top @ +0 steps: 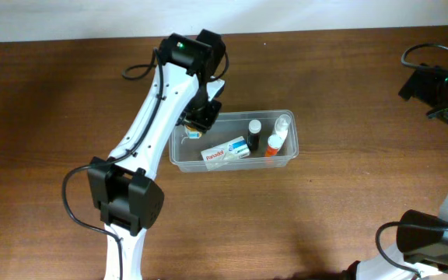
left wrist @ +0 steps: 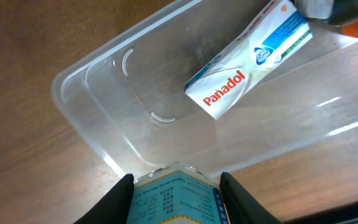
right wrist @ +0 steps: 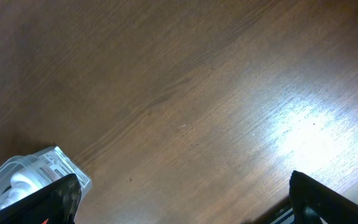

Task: Pack container
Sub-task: 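Carry the amber jar over the container's left end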

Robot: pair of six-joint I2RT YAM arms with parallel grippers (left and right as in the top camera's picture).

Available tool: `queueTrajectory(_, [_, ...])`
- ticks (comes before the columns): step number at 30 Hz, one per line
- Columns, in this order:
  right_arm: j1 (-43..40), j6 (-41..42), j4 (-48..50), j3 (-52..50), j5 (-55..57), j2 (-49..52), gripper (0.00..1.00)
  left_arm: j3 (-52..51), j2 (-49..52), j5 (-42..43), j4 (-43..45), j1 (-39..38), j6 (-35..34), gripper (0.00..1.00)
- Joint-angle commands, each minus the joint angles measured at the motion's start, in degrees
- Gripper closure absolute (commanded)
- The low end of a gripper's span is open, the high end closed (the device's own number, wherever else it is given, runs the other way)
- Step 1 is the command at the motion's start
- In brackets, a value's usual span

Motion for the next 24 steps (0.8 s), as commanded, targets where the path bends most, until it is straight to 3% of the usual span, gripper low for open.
queueTrajectory(1, [-0.3, 0.1, -0.2, 0.9, 0.7, -1.2, 0.02, -2.6, -0.1, -0.4, 1.1, -0.1, -2.2, 0.75])
queueTrajectory(24, [-0.3, 0.1, -0.2, 0.9, 0.7, -1.2, 0.02, -20.3, -0.1, -2.2, 18.3, -0.2, -3.2, 0.82])
